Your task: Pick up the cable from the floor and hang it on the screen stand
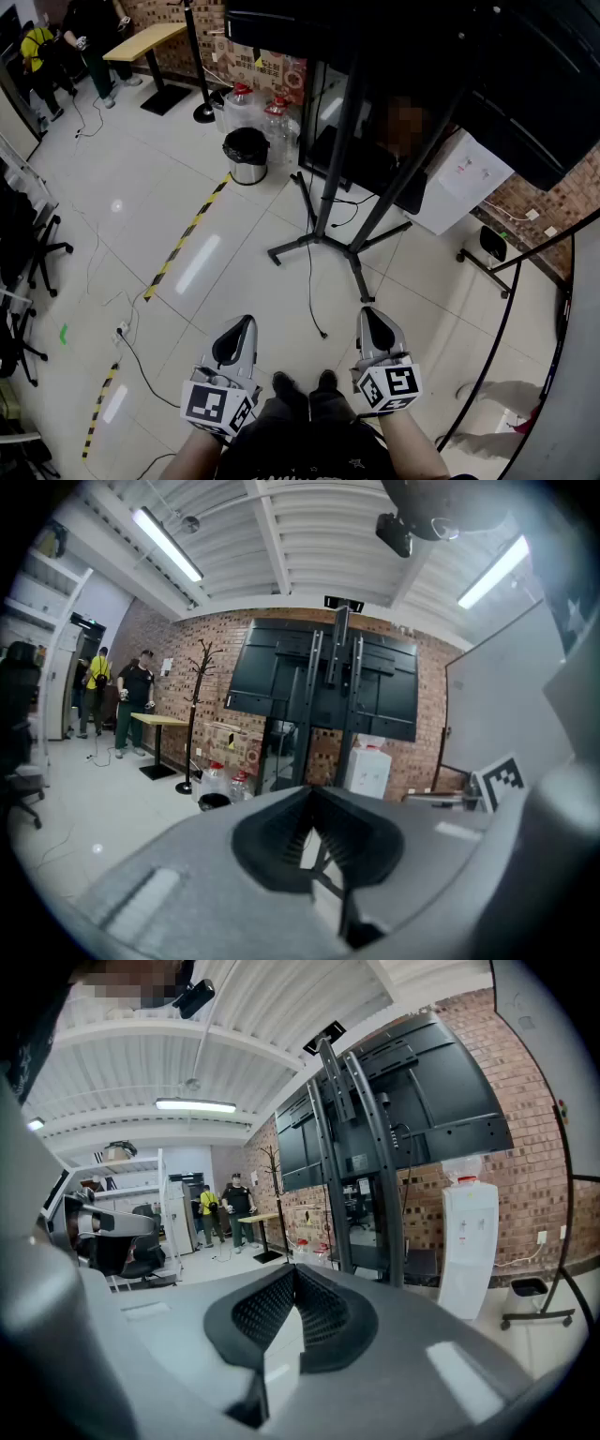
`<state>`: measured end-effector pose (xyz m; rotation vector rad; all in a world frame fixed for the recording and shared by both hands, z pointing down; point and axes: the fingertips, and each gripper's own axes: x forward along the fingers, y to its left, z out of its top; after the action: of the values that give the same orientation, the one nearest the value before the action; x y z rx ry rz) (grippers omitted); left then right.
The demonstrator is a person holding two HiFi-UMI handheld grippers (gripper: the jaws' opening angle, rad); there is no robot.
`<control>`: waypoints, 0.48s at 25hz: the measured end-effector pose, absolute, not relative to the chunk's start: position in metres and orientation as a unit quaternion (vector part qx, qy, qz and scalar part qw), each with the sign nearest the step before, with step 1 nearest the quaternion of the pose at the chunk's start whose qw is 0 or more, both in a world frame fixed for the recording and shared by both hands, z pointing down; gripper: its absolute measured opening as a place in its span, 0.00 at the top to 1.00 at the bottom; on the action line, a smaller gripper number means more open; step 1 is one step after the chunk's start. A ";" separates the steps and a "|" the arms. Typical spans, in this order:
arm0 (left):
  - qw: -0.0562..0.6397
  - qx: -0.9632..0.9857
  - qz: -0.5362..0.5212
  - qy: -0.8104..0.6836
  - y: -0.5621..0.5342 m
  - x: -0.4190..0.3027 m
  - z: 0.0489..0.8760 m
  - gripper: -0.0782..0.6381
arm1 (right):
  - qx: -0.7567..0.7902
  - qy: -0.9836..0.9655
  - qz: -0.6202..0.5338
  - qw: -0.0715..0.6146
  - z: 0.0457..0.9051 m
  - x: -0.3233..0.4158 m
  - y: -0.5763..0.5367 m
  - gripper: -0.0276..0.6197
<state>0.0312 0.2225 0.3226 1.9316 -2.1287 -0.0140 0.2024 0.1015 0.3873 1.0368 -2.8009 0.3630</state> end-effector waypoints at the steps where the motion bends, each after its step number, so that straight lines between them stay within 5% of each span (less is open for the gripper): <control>1: 0.131 0.669 -0.006 -0.732 0.221 0.027 0.323 0.89 | 0.348 -0.927 0.121 0.065 0.389 0.200 0.099 0.95; 12: 0.129 0.676 -0.009 -0.726 0.184 -0.010 0.339 0.88 | 0.374 -0.916 0.125 0.071 0.420 0.177 0.067 0.94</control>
<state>-0.0100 0.1842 0.3392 1.9639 -2.1090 -0.0269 0.1772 0.0675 0.4204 1.1245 -2.7553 0.3760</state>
